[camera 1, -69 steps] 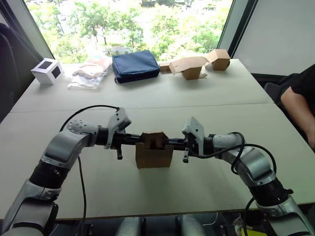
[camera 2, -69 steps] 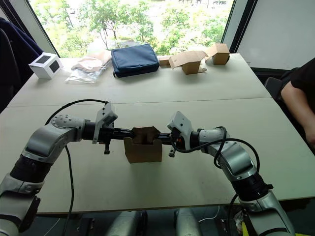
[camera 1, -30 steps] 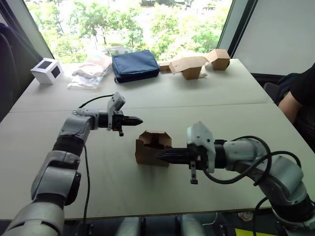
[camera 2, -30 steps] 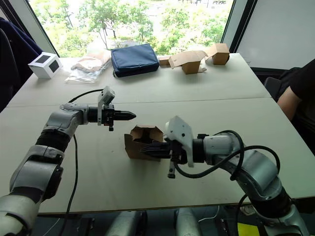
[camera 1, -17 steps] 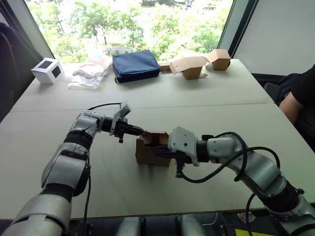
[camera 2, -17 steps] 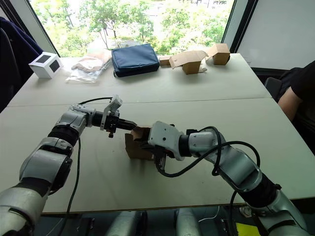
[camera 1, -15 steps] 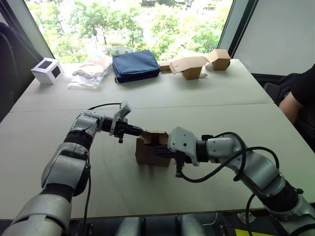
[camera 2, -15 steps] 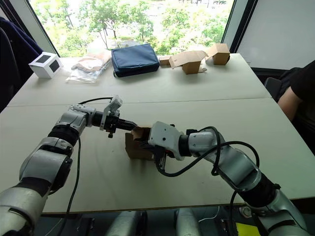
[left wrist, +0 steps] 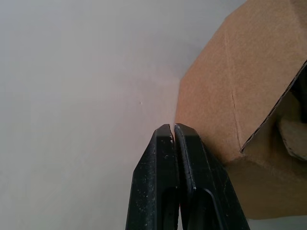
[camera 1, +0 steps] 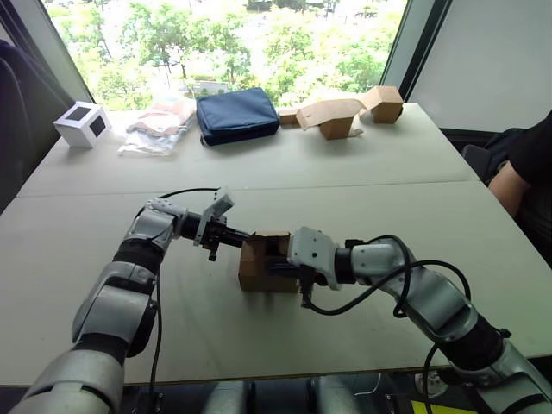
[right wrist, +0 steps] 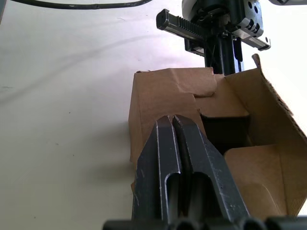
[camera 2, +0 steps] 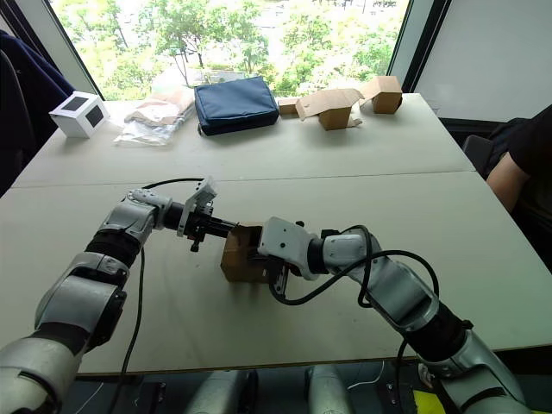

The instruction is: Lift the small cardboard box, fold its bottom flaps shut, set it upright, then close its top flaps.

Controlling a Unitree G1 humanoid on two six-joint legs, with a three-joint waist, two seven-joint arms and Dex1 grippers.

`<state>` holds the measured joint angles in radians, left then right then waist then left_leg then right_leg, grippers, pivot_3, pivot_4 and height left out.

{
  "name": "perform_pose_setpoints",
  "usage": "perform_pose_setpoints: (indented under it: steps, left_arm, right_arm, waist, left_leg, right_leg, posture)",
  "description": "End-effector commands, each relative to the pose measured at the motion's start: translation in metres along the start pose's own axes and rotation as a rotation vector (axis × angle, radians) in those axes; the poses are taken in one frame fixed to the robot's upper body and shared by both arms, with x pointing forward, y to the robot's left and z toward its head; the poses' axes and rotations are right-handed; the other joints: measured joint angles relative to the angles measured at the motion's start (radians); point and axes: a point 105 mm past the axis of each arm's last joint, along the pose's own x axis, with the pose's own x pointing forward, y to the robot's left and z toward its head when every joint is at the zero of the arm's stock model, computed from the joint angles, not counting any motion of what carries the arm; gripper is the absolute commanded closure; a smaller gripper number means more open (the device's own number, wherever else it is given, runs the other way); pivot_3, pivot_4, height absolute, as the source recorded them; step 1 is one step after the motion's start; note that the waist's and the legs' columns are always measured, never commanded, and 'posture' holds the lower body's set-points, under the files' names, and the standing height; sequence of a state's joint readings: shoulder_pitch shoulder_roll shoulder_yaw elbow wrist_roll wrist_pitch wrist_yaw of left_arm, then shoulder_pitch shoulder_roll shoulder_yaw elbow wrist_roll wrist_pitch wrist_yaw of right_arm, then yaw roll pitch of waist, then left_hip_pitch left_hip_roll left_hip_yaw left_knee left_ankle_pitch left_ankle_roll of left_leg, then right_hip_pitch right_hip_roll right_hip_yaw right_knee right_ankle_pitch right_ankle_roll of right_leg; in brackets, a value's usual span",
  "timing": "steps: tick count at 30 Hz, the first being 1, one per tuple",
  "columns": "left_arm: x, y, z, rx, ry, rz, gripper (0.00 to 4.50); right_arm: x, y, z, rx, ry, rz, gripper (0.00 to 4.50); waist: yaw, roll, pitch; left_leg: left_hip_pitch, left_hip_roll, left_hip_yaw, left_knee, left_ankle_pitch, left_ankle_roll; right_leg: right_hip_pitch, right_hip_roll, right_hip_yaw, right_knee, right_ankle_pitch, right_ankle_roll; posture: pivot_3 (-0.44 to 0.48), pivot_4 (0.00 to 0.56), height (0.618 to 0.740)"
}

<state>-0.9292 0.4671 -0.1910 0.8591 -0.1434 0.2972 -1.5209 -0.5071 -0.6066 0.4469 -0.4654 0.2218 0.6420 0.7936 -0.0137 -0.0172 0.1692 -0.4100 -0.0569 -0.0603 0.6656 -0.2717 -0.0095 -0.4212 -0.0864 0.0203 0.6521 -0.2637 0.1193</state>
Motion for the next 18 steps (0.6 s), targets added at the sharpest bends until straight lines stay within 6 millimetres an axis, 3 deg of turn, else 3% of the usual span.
perform_pose_setpoints:
  steps: [1,5,9,12,14,18]
  left_arm:
    - [-0.021,0.009,0.008,0.018,-0.046,0.103,4.42]
    - [-0.044,0.008,0.008,0.031,-0.068,0.173,4.42]
    - [-0.057,-0.011,-0.002,0.133,0.027,0.209,4.42]
    - [-0.072,-0.037,0.011,0.129,-0.03,0.205,4.42]
    - [-0.075,-0.053,0.015,0.116,-0.052,0.189,4.42]
    - [-0.06,-0.082,0.016,0.094,-0.069,0.129,4.42]
  right_arm:
    - [0.0,0.0,0.007,-0.009,-0.039,-0.005,4.5]
    - [0.0,0.0,0.008,0.001,-0.054,-0.005,4.5]
    - [0.001,-0.002,0.004,0.015,-0.054,-0.008,4.5]
    - [0.002,-0.004,0.003,0.02,-0.057,-0.008,4.5]
    - [0.003,-0.006,0.003,0.023,-0.063,-0.01,4.5]
    - [0.004,-0.008,0.005,0.029,-0.081,-0.001,4.5]
  waist:
    - [0.0,0.0,0.0]
    - [-0.005,0.0,0.0]
    - [-0.005,0.001,0.0]
    - [0.001,0.0,0.0]
    - [0.001,0.0,0.0]
    - [0.003,0.001,0.0]
  left_leg:
    - [0.0,0.0,0.0,0.0,0.0,0.0]
    - [0.0,0.0,0.0,0.0,0.0,0.0]
    - [0.0,0.001,0.0,-0.001,0.0,0.0]
    - [0.0,0.0,0.0,-0.001,0.0,0.0]
    - [0.0,0.001,0.0,0.0,0.0,0.0]
    - [0.0,0.001,0.0,0.0,0.0,0.0]
  right_leg:
    - [0.0,0.0,0.0,0.0,0.0,0.0]
    - [-0.001,0.001,0.0,0.0,0.0,0.0]
    - [-0.001,0.0,0.002,0.0,0.0,0.0]
    - [-0.001,0.0,0.002,0.0,0.0,0.0]
    - [-0.001,-0.001,0.002,0.0,0.0,0.0]
    - [0.0,-0.001,0.002,0.001,0.0,0.0]
  posture:
    - [0.0,0.15,0.74]
    - [0.0,0.15,0.74]
    - [0.0,0.15,0.74]
    - [0.0,0.15,0.74]
    - [0.0,0.15,0.74]
    - [0.0,0.15,0.74]
